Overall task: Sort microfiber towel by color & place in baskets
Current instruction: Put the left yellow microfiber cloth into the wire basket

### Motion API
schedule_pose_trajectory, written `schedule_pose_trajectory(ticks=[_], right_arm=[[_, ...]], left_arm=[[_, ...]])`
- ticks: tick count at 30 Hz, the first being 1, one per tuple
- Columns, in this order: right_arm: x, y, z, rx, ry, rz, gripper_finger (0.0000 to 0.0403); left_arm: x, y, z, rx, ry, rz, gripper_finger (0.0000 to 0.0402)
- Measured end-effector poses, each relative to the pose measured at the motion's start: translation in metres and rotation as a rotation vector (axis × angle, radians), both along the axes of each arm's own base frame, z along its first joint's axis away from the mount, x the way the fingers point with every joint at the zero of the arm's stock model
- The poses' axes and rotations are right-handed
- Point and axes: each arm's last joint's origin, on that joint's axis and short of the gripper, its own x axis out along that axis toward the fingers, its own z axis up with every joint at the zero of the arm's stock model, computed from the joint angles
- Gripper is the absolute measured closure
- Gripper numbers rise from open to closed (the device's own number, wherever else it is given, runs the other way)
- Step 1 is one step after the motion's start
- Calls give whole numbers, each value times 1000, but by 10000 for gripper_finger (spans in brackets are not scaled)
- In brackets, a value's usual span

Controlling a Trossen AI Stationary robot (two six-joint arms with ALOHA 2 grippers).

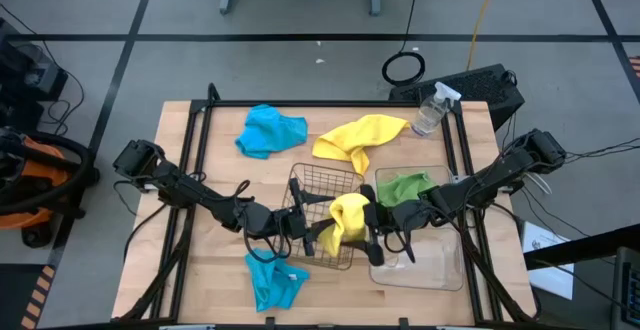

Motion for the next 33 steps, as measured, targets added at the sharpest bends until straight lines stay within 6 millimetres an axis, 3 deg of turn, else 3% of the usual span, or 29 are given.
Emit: schedule_pose_trajectory(ticks=[13,17,21,25,29,33], right_arm=[[12,-26,-5,-26,18,-98,116],[14,-31,-5,-32,17,-109,183],[14,-34,-5,-55,23,-111,284],[13,-34,-7,-97,48,-99,383],[7,-38,-3,-111,69,-102,384],[-1,-50,3,-127,101,-128,392]], left_arm=[[0,-1,1,22,-4,-6,158],[0,0,1,27,-3,7,158],[-1,1,1,48,2,39,158],[-4,1,1,105,34,194,158],[-9,-5,0,161,78,294,158],[-12,-7,-5,180,138,285,158]])
